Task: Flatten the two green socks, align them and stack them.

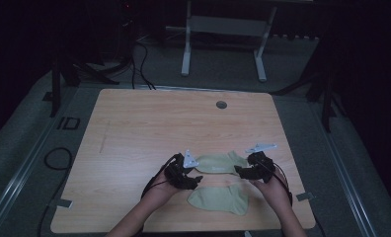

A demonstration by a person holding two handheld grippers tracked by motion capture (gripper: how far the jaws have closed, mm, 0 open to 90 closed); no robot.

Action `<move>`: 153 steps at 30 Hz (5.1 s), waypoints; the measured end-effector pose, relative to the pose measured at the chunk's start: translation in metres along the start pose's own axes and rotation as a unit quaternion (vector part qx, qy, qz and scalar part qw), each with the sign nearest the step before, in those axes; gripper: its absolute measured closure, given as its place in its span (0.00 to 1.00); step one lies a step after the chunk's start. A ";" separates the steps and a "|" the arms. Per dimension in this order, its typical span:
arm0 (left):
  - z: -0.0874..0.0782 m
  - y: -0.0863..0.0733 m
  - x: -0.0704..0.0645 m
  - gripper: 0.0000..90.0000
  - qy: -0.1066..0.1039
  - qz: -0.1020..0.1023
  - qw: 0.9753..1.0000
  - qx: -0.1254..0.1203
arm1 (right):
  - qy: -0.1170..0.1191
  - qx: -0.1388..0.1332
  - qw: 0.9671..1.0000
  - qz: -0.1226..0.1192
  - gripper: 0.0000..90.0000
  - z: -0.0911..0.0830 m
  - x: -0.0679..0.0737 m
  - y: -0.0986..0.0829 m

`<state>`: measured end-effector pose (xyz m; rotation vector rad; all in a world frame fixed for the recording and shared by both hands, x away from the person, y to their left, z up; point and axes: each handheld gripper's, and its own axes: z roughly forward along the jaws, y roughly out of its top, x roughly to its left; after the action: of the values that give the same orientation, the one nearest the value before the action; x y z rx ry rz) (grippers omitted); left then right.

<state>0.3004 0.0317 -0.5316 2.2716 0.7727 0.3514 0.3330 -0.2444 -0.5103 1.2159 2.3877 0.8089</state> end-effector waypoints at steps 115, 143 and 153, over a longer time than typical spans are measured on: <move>-0.002 -0.004 0.029 0.15 0.047 -0.064 0.996 -0.030 | 0.069 -0.031 0.995 -0.069 0.14 0.015 0.014 0.005; -0.038 -0.083 0.037 0.04 0.091 -0.122 0.988 -0.020 | 0.100 -0.065 0.988 -0.102 0.11 0.005 0.032 -0.046; -0.048 -0.100 0.030 0.04 0.106 -0.115 0.988 -0.020 | 0.101 -0.074 0.985 -0.119 0.11 -0.002 0.036 -0.070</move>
<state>0.2598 0.1337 -0.5663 2.1029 1.1148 0.4995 0.2679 -0.2488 -0.5544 0.8065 2.5158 1.0519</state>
